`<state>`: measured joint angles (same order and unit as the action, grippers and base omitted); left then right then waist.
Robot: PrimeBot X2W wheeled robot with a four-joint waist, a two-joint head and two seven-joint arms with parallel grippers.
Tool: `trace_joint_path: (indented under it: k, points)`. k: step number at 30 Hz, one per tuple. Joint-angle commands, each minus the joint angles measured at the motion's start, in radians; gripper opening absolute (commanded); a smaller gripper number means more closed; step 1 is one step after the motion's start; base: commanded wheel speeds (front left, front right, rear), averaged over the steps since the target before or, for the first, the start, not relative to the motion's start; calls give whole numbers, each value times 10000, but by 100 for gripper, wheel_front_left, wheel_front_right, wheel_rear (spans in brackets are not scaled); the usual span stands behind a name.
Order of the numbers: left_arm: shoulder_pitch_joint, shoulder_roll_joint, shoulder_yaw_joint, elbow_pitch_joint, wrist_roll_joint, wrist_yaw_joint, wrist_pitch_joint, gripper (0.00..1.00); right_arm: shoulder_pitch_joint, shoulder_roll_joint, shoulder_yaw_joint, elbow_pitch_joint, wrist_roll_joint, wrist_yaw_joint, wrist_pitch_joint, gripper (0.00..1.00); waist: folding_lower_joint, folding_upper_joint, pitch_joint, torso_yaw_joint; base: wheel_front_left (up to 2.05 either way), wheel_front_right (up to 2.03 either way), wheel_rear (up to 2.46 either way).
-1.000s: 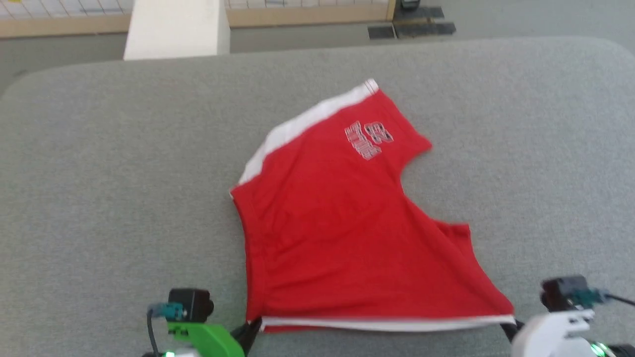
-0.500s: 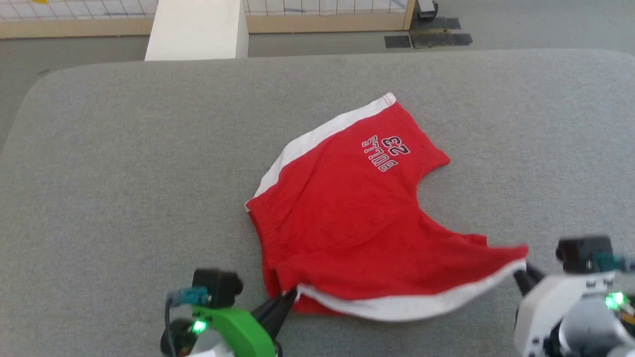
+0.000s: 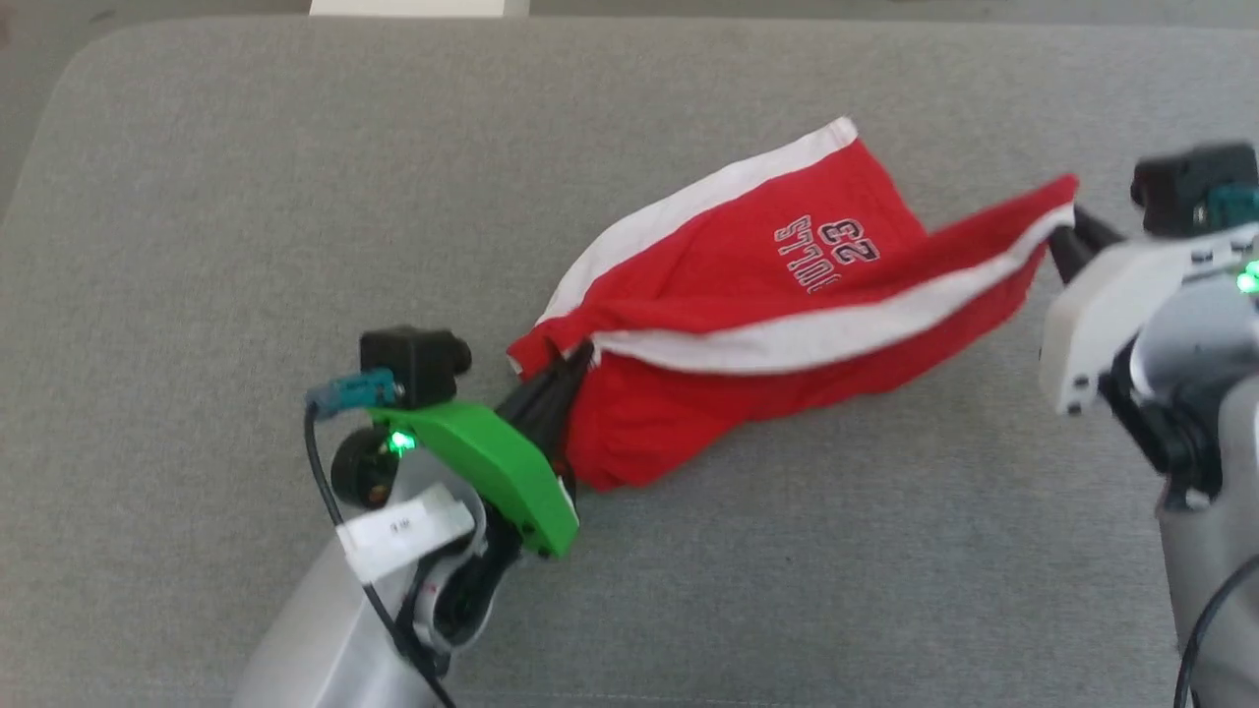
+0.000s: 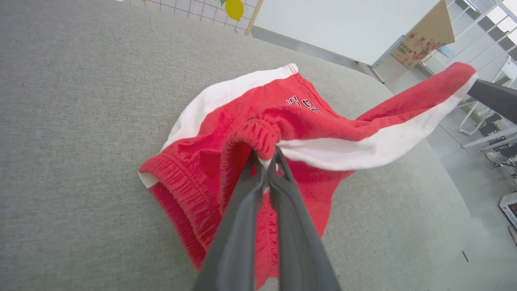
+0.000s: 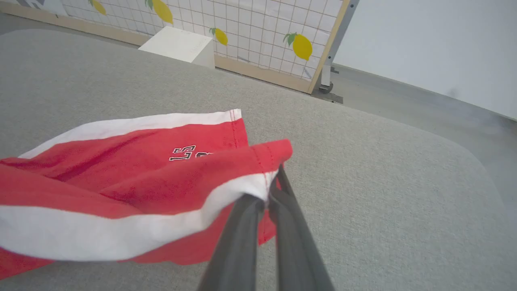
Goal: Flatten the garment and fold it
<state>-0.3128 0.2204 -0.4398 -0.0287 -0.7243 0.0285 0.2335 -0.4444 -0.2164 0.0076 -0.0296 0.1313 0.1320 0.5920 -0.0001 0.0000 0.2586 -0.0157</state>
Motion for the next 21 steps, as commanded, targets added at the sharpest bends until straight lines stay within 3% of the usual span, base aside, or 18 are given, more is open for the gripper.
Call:
trace_joint_path:
  k: [1,11,21]
  points:
    - [-393,-84,130,211,-20,35,-173,0,-540,-59,119,404,2,-13,-157,0,1,0,630,456,0,0,0]
    - [-1507,-461,570,1583,323,466,-1009,0,-3388,-142,914,3408,-128,-13,-753,0,1,0,1768,909,0,0,0]
    - [-1943,-721,191,2269,427,358,-944,0,-5130,-102,1092,6268,-418,-13,-634,0,1,0,2410,1331,0,0,0]
